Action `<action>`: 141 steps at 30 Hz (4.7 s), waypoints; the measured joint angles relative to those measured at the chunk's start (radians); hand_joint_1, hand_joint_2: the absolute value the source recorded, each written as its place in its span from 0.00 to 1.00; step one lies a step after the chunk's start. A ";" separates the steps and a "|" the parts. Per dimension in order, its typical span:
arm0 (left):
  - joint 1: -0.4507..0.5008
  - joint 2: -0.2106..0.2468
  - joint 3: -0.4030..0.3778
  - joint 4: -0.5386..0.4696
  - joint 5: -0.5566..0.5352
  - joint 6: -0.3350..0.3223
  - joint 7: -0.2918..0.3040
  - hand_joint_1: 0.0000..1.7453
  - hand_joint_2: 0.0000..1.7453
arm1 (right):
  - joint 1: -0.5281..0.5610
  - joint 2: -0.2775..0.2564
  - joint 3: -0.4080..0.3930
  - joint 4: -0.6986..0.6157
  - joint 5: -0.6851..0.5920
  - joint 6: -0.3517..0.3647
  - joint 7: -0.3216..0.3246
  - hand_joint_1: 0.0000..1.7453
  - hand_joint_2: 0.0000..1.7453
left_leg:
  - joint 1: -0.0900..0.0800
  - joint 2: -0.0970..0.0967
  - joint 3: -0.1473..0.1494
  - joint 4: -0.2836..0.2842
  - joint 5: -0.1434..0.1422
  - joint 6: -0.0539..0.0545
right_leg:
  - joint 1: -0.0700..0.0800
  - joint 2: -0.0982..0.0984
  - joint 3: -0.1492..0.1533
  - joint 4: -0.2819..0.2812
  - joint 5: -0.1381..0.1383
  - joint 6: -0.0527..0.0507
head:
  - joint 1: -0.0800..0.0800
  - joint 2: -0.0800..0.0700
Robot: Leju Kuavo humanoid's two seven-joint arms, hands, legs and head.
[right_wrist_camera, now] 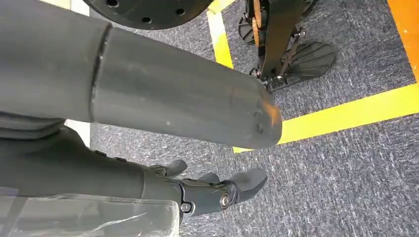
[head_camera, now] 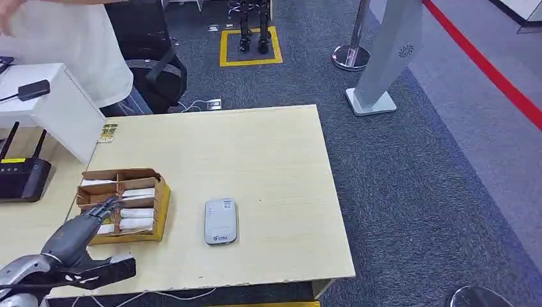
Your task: Pass the card to the sensor for recognition and then transmit it.
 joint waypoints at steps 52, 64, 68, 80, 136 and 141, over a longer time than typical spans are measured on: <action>-0.107 -0.008 -0.095 0.082 0.006 0.013 -0.011 1.00 1.00 | -0.001 0.000 0.006 -0.001 0.000 -0.003 -0.003 0.00 0.00 | 0.000 0.001 0.000 0.000 0.000 0.000 | 0.000 0.001 0.000 0.000 0.000 0.000 | 0.000 0.000; -0.110 -0.016 -0.097 0.081 0.006 0.016 -0.011 1.00 1.00 | -0.001 0.000 0.006 -0.001 0.000 -0.003 -0.003 0.00 0.00 | 0.000 0.000 0.000 0.000 0.000 0.000 | 0.000 0.001 0.000 0.000 0.000 0.000 | 0.000 0.000; -0.110 -0.016 -0.096 0.081 0.012 0.016 -0.013 1.00 1.00 | -0.001 0.000 0.006 -0.001 0.000 0.002 -0.003 0.00 0.00 | 0.000 0.000 0.000 0.000 0.000 0.000 | 0.000 0.001 0.000 0.000 0.000 0.000 | 0.000 0.000; -0.110 -0.032 -0.096 0.081 -0.022 0.087 -0.033 1.00 1.00 | -0.001 0.001 0.006 -0.001 0.000 0.002 -0.009 0.00 0.00 | 0.000 0.000 0.000 0.000 0.000 0.000 | 0.000 0.000 0.000 0.000 0.000 0.000 | 0.000 0.000; -0.864 -0.469 0.008 0.917 -0.317 0.275 -0.028 1.00 1.00 | -0.016 0.010 0.121 -0.001 0.015 0.016 0.015 0.00 0.00 | 0.000 0.001 0.000 0.001 0.001 -0.001 | 0.000 0.001 -0.001 0.000 0.002 -0.001 | 0.000 0.000; -0.876 -0.487 0.004 0.950 -0.313 0.275 -0.029 1.00 1.00 | -0.017 0.010 0.127 -0.001 0.015 0.014 0.015 0.00 0.00 | 0.000 0.001 0.000 0.001 0.001 -0.001 | 0.000 0.001 -0.001 0.000 0.002 -0.001 | 0.000 0.000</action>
